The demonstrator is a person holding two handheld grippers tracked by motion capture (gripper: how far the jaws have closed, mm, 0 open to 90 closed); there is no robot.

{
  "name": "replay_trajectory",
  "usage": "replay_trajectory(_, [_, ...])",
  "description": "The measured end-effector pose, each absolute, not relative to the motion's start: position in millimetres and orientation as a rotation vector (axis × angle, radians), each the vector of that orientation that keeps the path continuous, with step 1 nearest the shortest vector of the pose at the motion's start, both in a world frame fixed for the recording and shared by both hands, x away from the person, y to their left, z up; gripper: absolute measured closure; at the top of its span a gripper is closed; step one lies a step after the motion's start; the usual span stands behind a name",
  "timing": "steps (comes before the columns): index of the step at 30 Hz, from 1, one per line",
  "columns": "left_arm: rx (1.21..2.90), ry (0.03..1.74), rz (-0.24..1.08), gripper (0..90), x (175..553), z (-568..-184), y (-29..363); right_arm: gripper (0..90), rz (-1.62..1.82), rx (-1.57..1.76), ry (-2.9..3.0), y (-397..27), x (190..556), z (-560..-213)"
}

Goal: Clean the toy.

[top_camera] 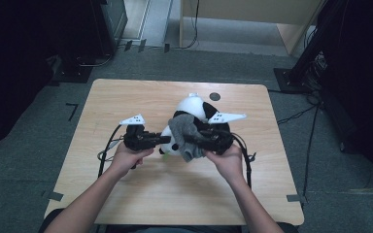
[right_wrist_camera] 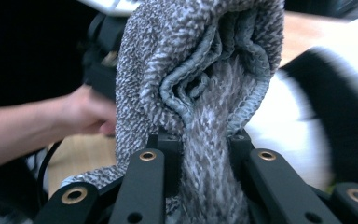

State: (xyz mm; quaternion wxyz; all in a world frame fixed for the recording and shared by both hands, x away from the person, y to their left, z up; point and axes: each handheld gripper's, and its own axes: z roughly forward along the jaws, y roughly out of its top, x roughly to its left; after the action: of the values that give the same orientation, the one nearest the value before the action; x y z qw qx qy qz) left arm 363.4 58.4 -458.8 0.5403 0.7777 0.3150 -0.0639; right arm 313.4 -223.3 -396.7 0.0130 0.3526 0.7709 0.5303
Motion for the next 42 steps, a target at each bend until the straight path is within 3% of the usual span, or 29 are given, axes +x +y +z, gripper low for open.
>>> replay_trajectory(7, [1.859, 0.796, -0.152, 72.9, 363, -465, 60, 76.0, 1.525, 1.041, 2.498, -200, 305, -434])
replay_trajectory(16, [1.895, 0.858, -0.195, 72.1, 364, -478, 60, 76.0, 1.364, 0.966, 2.604, -189, 305, -454])
replay_trajectory(31, [1.909, 0.862, -0.225, 69.8, 366, -479, 65, 75.9, 1.079, 1.100, 2.747, -165, 317, -499])
replay_trajectory(42, [1.910, 0.865, -0.215, 68.7, 368, -478, 68, 75.5, 1.115, 0.844, 2.812, -164, 302, -474])
